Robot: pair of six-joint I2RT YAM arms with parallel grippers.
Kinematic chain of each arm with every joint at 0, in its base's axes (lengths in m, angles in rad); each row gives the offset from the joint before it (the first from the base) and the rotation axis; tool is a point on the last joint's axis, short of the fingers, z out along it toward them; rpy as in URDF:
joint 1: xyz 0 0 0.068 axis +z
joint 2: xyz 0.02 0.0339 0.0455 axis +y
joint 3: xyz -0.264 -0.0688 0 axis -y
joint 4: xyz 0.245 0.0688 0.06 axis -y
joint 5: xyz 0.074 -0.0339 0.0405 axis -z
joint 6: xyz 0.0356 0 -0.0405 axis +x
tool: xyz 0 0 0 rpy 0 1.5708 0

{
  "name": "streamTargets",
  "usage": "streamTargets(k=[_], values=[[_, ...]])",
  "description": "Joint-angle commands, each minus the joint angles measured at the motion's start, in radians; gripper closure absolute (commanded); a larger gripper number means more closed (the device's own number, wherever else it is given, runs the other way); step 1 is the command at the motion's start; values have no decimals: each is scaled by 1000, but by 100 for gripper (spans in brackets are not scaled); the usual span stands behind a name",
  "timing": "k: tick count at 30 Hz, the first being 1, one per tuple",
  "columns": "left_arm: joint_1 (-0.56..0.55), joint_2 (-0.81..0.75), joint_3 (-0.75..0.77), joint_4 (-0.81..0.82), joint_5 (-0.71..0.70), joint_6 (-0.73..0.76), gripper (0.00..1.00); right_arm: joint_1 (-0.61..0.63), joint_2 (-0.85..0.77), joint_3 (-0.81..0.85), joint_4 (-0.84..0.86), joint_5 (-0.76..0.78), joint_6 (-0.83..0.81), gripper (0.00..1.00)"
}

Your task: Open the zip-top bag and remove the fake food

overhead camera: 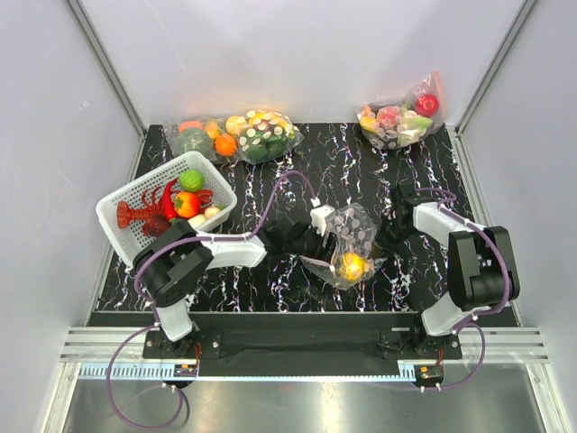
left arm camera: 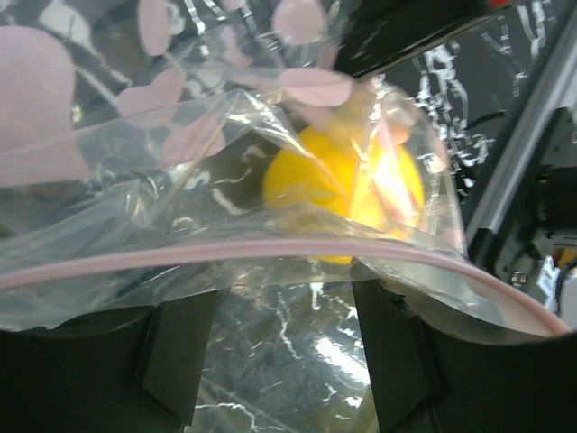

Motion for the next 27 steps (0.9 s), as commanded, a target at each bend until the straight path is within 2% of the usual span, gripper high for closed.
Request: streamTargets(k=[1, 24, 27], values=[[-12, -44, 16, 107, 54, -20, 35, 4, 20, 12, 48, -52, 22, 100], [-61, 94, 125, 77, 59, 6, 29, 4, 32, 1, 80, -132, 60, 100], [-64, 114, 145, 61, 56, 24, 25, 4, 38, 4, 83, -141, 63, 100]])
